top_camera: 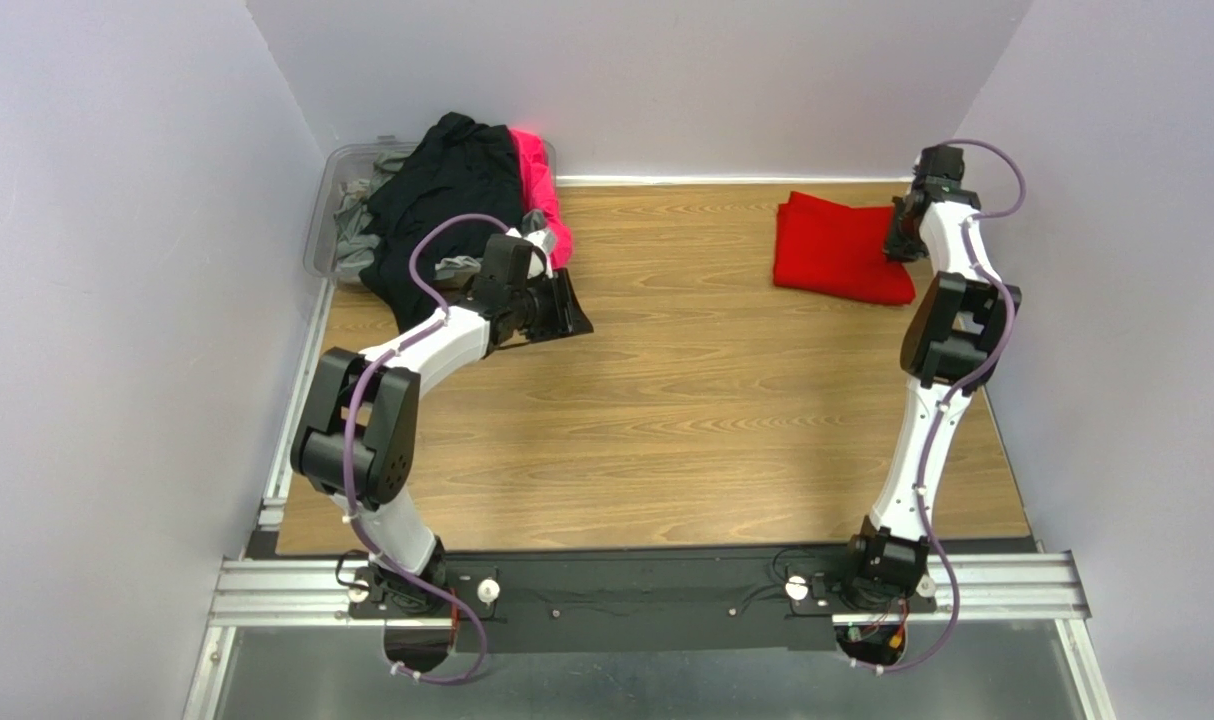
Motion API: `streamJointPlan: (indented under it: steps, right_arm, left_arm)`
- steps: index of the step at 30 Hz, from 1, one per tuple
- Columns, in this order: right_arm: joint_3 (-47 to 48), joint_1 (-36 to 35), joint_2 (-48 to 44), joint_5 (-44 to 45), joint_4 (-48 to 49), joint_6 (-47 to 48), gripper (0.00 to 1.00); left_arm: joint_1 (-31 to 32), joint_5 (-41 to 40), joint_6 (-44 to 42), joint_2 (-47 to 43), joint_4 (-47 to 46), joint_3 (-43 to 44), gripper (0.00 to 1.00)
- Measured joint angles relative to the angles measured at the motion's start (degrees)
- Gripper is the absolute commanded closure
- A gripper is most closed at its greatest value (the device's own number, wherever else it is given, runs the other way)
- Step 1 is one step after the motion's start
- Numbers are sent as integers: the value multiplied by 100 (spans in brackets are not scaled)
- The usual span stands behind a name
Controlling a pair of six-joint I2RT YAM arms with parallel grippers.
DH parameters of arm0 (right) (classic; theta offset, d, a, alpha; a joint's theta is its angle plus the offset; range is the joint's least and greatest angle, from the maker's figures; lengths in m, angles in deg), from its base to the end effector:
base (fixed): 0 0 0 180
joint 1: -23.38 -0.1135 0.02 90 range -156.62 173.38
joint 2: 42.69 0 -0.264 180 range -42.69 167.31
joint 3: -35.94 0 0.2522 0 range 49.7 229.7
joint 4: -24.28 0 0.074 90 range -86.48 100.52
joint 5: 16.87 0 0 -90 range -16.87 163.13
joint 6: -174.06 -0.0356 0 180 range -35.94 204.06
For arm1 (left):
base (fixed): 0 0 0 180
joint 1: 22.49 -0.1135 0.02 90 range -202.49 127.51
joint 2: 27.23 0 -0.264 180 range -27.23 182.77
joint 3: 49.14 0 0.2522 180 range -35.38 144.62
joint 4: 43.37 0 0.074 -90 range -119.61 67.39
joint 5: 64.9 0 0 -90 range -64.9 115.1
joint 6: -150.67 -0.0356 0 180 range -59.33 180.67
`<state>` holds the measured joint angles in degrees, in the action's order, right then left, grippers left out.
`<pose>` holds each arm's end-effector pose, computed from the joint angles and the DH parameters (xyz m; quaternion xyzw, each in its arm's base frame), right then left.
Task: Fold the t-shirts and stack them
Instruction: Neatly place the folded tshirt to the corner
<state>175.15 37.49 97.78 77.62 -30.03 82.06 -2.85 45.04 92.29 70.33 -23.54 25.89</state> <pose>0.5208 -0.1338 0.1857 0.1452 0.9434 -0.0684 0.2901 0.3417 -0.1348 0.2062 -0.0245 0.9034 -0.3149 0.2901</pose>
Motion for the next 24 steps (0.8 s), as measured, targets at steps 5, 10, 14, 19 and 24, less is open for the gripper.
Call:
streamJointPlan:
  steps: [5,10,14,19,24]
  right_arm:
    - [66,221,0,345,-15,17,55]
    - [105,326,-2,560,-20,-50,0]
    - [96,319,-42,669,-28,-201,0]
    - [-415,297,-573,656,-9,-411,0]
    - [-1379,208,-1705,485,153,-597,0]
  left_arm:
    - [0,-42,39,-142,31,-2,48]
    - [0,-118,79,-330,33,-35,48]
    - [0,-151,103,-501,50,-120,48]
    - [7,-219,195,-817,52,-199,48]
    - [57,-345,251,-1283,31,-358,48]
